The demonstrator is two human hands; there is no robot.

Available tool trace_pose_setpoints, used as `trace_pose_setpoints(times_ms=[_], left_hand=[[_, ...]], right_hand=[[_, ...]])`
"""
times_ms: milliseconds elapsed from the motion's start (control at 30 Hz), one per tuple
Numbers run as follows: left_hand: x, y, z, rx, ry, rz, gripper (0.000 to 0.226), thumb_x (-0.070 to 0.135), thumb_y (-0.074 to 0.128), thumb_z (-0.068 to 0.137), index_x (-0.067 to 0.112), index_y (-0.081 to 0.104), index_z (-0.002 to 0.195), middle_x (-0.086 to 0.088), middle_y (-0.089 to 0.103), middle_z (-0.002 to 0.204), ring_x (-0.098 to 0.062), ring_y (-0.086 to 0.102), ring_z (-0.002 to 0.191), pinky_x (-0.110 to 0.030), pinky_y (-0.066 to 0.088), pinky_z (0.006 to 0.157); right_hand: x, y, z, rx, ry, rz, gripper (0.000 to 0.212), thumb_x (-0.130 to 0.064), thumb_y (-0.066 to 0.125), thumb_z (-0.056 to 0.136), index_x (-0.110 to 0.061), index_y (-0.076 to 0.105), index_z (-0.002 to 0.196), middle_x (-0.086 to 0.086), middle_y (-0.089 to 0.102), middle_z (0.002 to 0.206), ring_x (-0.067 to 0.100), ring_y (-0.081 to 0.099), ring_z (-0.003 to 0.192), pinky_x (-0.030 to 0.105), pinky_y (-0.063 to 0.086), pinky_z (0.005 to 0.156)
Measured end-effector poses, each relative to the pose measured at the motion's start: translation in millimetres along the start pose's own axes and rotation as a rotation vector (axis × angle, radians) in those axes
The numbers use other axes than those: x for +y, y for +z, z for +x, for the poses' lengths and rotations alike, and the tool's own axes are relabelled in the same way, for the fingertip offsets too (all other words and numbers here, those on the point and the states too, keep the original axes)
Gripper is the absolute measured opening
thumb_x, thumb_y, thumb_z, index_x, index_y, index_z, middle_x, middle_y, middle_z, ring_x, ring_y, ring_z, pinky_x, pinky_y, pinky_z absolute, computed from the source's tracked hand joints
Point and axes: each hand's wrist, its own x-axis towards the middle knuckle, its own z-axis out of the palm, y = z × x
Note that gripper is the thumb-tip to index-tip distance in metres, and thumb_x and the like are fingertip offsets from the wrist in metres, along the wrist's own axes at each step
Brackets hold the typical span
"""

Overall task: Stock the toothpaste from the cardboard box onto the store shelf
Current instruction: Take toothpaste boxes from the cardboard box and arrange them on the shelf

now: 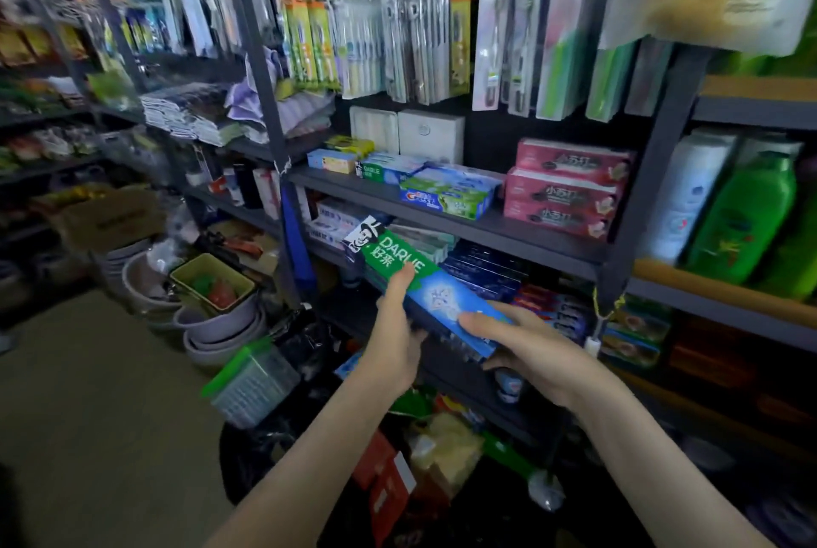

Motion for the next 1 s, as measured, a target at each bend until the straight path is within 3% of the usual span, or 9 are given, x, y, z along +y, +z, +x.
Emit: trace_pose_setpoints(times_ms=[133,233,300,400,567,733,867,933,1000], left_hand=[[34.0,-16.5,69.2,0.01,0.034,0.015,0.065,0.04,0.063,0.089,0.012,0.04,0.143,-0.008,0.065,0.116,-0.024,0.065,0.101,-0.036,0.057,0.068],[62.1,-22.2,116.8,0.033,0.032,0.041,0.072,0.058,0.057,0.081,0.015,0.048,0.138,-0.007,0.067,0.114,-0.024,0.066,0.101,-0.036,0.057,0.069],[78.1,-28.0,149.7,0.058,0.064,0.043,0.07,0.062,0.053,0.082,0.017,0.05,0.136,-0.007,0.067,0.116,-0.023,0.067,0.1,-0.034,0.057,0.067],[101.3,-43.1,194.6,0.069,0.112,0.048,0.068,0.063,0.049,0.084,0.016,0.053,0.133,-0.006,0.07,0.114,-0.023,0.069,0.1,-0.034,0.057,0.067],[131.8,-64.7,259.8,-0.019,0.15,0.091,0.06,0.061,0.042,0.09,0.013,0.063,0.118,-0.008,0.072,0.109,-0.024,0.069,0.099,-0.041,0.056,0.086],[170.4,-87.0,335.1,-0.123,0.11,0.06,0.073,0.066,0.042,0.081,0.012,0.059,0.128,-0.009,0.069,0.118,-0.024,0.067,0.106,-0.034,0.058,0.079],[205.1,-109.5,397.0,-0.182,-0.003,0.07,0.044,0.039,0.052,0.096,0.009,0.058,0.127,-0.001,0.075,0.094,-0.016,0.07,0.083,-0.03,0.057,0.071],[219.7,-117.4,429.1,-0.123,-0.061,0.069,0.052,0.027,0.059,0.095,0.007,0.043,0.14,-0.005,0.067,0.106,-0.021,0.065,0.089,-0.036,0.055,0.084],[230.9,-127.4,467.5,-0.042,-0.046,0.189,0.077,0.026,0.065,0.092,0.017,0.016,0.151,-0.01,0.043,0.139,-0.028,0.052,0.119,-0.044,0.045,0.101]], right_hand=[[-1.1,-6.7,74.2,0.051,-0.078,-0.065,0.073,-0.062,0.081,0.056,-0.036,0.062,0.122,-0.002,0.066,0.12,0.021,0.063,0.11,0.044,0.047,0.1],[-10.4,-2.1,133.3,0.058,-0.106,-0.099,0.049,-0.057,0.076,0.07,-0.046,0.06,0.115,0.019,0.057,0.128,0.044,0.052,0.115,0.058,0.04,0.102],[-16.6,7.3,171.8,0.09,-0.122,-0.147,0.046,-0.052,0.067,0.082,-0.042,0.052,0.125,0.006,0.05,0.135,0.03,0.05,0.121,0.045,0.045,0.095],[-32.3,20.3,225.4,0.096,-0.207,-0.384,0.063,-0.054,0.063,0.083,-0.039,0.039,0.139,-0.012,0.036,0.135,0.009,0.031,0.13,0.031,0.032,0.101],[-67.4,36.8,305.8,0.021,-0.254,-0.707,0.085,-0.054,0.069,0.079,-0.035,0.025,0.15,-0.008,0.03,0.151,0.012,0.029,0.138,0.027,0.029,0.106],[-92.2,53.6,388.6,0.043,-0.24,-0.777,0.087,-0.056,0.066,0.081,-0.038,0.017,0.15,-0.004,0.02,0.156,0.016,0.019,0.144,0.03,0.023,0.11],[-100.2,56.3,447.9,0.104,-0.163,-0.84,0.084,-0.051,0.065,0.085,-0.037,0.015,0.151,0.0,0.015,0.156,0.02,0.015,0.144,0.037,0.024,0.113],[-101.7,57.9,473.6,0.153,-0.119,-0.945,0.084,-0.049,0.064,0.086,-0.031,0.015,0.152,0.005,0.025,0.148,0.024,0.025,0.137,0.033,0.028,0.107],[-102.6,57.3,496.9,0.203,-0.082,-1.08,0.085,-0.05,0.064,0.086,-0.026,0.015,0.152,0.01,0.033,0.138,0.028,0.032,0.129,0.032,0.03,0.103]])
